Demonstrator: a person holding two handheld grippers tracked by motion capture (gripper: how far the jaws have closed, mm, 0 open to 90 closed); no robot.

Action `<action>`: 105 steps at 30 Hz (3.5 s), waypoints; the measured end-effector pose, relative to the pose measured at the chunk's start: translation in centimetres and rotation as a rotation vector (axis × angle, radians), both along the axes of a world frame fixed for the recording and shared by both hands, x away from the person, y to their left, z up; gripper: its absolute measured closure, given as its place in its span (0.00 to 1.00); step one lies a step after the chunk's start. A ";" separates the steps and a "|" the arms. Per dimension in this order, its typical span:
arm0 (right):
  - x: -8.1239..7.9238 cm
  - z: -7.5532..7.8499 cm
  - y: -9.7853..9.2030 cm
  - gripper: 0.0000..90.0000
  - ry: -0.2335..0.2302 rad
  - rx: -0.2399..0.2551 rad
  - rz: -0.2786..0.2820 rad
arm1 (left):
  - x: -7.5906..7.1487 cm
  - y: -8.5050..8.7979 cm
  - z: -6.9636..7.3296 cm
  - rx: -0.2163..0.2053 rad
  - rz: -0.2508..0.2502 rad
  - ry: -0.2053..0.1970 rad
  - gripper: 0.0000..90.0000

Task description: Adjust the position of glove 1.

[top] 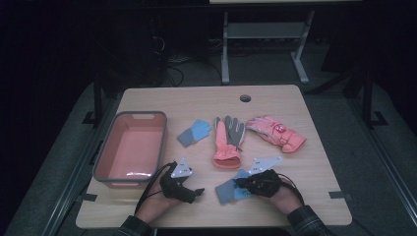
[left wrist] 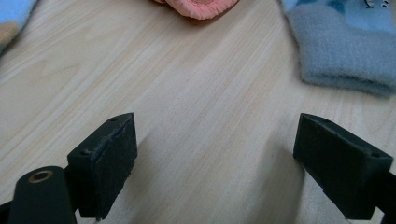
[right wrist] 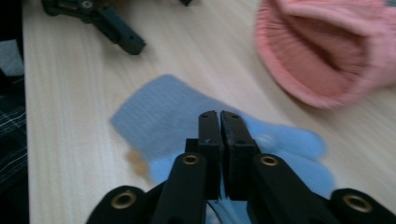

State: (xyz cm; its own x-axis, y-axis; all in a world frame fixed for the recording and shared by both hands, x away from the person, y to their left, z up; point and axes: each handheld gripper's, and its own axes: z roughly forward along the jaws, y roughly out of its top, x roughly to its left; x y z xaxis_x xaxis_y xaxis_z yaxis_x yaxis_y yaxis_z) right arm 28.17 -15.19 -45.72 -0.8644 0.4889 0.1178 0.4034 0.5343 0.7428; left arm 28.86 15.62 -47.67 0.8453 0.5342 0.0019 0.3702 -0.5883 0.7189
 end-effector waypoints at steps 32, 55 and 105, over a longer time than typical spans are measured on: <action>1.7 -2.4 -8.2 0.19 -0.043 -0.071 -0.344 | 0.9 -1.5 2.3 0.004 0.053 0.043 0.31; 1.7 -2.4 -8.2 0.19 -0.044 -0.070 -0.346 | 8.5 -3.9 6.4 -0.018 0.121 0.003 0.38; 1.7 -2.4 -8.2 0.18 -0.047 -0.073 -0.330 | 15.7 -3.4 3.4 0.070 0.364 0.063 0.97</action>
State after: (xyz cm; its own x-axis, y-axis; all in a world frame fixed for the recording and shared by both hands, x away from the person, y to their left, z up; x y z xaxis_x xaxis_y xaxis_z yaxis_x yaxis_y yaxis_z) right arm 29.86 -23.36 -48.17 -0.6618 0.7488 0.0362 0.5297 0.4328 0.7295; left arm 44.54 12.20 -44.31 0.5995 0.8004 0.0030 0.6068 -0.4570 0.6504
